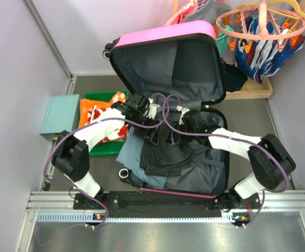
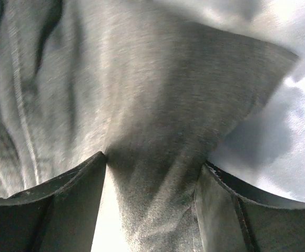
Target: Open, take out, and arrange the luggage
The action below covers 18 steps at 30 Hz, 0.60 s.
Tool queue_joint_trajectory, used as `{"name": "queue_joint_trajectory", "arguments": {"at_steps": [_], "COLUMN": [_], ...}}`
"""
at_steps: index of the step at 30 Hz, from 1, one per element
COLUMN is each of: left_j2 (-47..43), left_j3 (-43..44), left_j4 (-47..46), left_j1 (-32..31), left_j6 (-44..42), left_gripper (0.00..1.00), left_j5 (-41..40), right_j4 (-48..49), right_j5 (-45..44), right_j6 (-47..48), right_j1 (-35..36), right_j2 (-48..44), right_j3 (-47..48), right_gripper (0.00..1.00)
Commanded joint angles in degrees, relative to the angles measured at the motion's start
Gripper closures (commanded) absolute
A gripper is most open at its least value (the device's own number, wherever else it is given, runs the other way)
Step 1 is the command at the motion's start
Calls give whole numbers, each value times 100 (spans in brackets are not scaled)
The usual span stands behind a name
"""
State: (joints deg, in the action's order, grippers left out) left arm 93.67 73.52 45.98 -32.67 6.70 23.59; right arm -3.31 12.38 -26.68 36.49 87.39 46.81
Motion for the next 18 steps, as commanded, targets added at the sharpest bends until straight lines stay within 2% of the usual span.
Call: {"name": "queue_joint_trajectory", "arguments": {"at_steps": [1, 2, 5, 6, 7, 10, 13, 18], "left_j2": [353, 493, 652, 696, 705, 653, 460, -383], "left_j3": [137, 137, 172, 189, 189, 225, 233, 286], "left_j4": [-633, -669, -669, -669, -686, -695, -765, -897], "left_j1": [32, 23, -47, -56, -64, -65, -65, -73], "left_j6": [138, 156, 130, 121, 112, 42, -98, -555], "left_gripper": [26, 27, 40, 49, 66, 100, 100, 100], "left_j5": [-30, -4, 40, 40, 83, 137, 119, 154], "right_j4": [-91, -108, -213, -222, -231, -222, -380, -653], "right_j5": [573, 538, 388, 362, 344, 292, 73, -315], "right_j6": [-277, -277, -242, -198, -198, -163, -49, 162], "right_j1": [526, 552, 561, 552, 561, 561, 552, 552], "right_j2": [-486, -530, -601, -610, -618, -741, -908, -1250], "right_j3": [-127, -145, -146, -137, -154, -163, -137, -154], "right_gripper": [37, 37, 36, 36, 36, 34, 32, 26]}}
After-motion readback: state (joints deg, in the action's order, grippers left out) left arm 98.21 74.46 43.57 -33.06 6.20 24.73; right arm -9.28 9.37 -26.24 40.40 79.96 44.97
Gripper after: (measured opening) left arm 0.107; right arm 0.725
